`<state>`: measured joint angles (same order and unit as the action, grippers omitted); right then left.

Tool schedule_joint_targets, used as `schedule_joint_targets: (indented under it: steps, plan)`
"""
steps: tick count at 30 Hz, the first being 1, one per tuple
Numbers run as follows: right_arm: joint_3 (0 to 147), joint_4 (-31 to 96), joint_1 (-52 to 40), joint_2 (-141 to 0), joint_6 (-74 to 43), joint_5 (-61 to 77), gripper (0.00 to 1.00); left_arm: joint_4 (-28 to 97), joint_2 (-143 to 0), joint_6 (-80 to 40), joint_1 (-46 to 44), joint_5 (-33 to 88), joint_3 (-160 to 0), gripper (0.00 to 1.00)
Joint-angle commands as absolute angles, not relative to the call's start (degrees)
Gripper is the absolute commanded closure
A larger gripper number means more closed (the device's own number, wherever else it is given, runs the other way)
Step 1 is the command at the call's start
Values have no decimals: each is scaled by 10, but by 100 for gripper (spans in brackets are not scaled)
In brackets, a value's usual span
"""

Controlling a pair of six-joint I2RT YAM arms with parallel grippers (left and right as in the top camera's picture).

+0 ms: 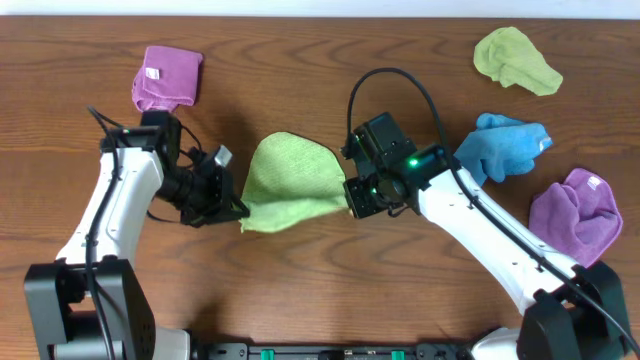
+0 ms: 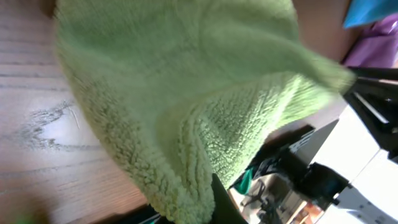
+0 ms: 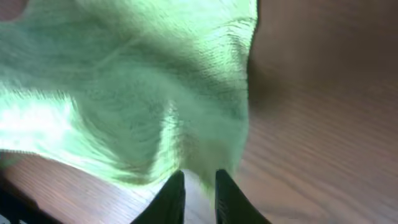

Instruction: Fold the cloth

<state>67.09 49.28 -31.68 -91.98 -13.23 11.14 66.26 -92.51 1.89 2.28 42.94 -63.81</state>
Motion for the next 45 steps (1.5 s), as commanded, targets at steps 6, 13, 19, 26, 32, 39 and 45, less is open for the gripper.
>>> schedule_joint_targets:
  steps: [6,13,19,26,32,39,45]
  plan:
    - [678,542,-315,-917,-184,113,53,662,-925,99,22,430,-618,94]
    - [678,536,-316,-917,-184,215,48,690,-925,117,22,368,-618,5]
    - [678,556,-315,-917,-182,227,48,692,-924,96,23,350,-618,5]
    - [678,632,-314,-917,-218,148,48,737,-925,31,39,356,-618,5]
    - [678,626,-314,-917,-218,151,50,709,-924,-83,46,350,-556,5]
    - [678,604,-310,-886,-216,150,51,565,-924,-129,90,464,-381,5]
    - [678,596,-295,-868,-207,155,51,460,-924,-153,111,510,-315,5]
